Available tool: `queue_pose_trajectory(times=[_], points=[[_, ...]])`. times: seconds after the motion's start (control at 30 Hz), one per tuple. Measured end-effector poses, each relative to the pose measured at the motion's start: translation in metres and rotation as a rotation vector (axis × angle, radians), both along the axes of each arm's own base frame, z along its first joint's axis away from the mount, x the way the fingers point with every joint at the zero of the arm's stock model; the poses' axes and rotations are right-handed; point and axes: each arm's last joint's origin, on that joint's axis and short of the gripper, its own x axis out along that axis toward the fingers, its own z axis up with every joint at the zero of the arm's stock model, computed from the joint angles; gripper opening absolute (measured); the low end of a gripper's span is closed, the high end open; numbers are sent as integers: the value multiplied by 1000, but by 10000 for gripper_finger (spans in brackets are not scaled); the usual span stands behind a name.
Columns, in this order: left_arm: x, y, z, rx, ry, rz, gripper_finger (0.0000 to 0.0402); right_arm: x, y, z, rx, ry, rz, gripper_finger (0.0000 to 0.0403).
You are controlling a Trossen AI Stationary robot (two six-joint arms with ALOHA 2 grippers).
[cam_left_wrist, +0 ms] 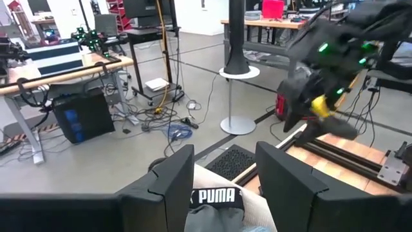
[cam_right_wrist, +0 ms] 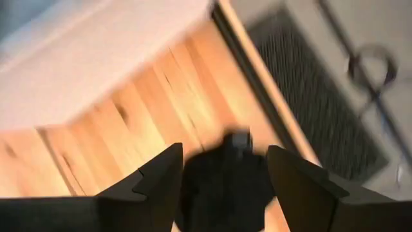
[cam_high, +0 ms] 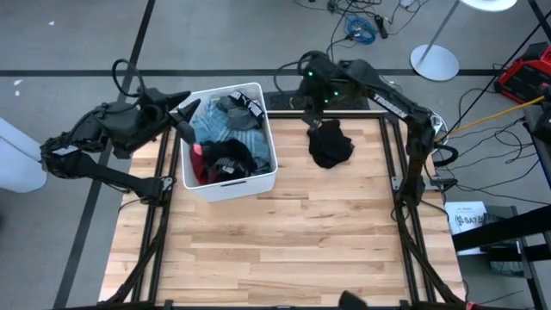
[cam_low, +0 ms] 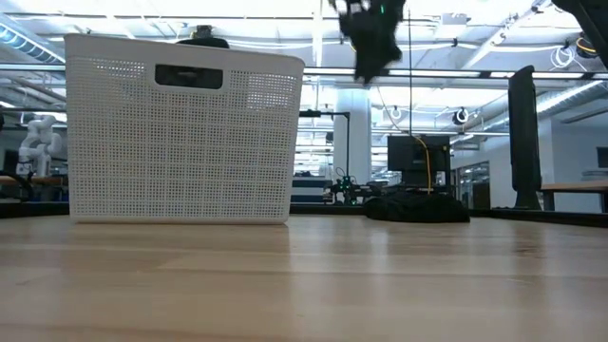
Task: Sort clothes
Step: Put the black shorts into the white laundry organizer
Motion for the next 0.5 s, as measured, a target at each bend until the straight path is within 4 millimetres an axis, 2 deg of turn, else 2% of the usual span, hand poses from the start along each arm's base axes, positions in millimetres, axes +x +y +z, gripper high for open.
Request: queue_pose_trajectory(times=[0.17, 0.3, 0.4, 0.5], points=[[7, 0, -2, -29, -11, 8, 175, -11, -33, -57, 74, 74, -130, 212], [9, -1, -4, -68, -30, 6, 175, -19, -60, -116, 94, 65, -222, 212], [9, 0, -6, -108, -56, 22, 175, -22, -69, -151, 136, 36, -254, 212], [9, 0, -6, -137, -90, 30, 175, -22, -71, -175, 141, 40, -253, 212]])
